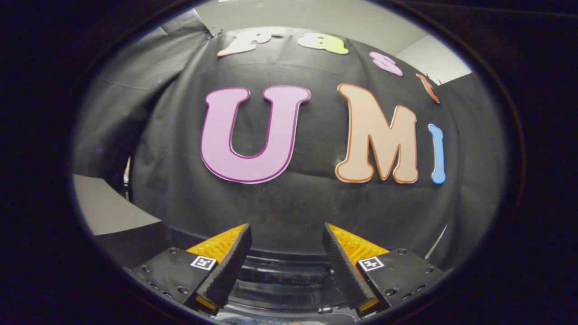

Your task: Put the clothes into the washing machine and then close the washing machine lid.

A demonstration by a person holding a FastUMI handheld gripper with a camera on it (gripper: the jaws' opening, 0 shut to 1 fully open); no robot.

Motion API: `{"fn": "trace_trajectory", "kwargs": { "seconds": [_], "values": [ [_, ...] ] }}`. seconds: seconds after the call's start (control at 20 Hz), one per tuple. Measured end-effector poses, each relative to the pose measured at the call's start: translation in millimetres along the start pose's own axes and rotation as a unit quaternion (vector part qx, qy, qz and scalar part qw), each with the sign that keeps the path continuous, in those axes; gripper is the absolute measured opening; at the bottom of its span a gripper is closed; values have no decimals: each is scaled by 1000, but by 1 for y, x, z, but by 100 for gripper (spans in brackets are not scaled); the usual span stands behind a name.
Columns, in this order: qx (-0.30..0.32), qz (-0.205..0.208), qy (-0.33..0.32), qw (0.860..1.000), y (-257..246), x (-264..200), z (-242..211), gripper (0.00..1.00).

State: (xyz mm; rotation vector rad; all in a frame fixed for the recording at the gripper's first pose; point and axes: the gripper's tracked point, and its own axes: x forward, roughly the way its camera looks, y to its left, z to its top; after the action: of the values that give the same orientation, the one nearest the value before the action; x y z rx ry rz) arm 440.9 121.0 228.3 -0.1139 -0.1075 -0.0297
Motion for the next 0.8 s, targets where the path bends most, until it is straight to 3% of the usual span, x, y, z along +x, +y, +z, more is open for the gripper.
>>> {"fn": "trace_trajectory", "kwargs": {
  "seconds": [0.2, 0.35, 0.8],
  "values": [
    [12, -34, 52, 998, 0, 31, -30, 98],
    [52, -25, 78, 995, 2, 26, -38, 98],
    [47, 1, 77, 996, 0, -56, -36, 96]
  ]
}}
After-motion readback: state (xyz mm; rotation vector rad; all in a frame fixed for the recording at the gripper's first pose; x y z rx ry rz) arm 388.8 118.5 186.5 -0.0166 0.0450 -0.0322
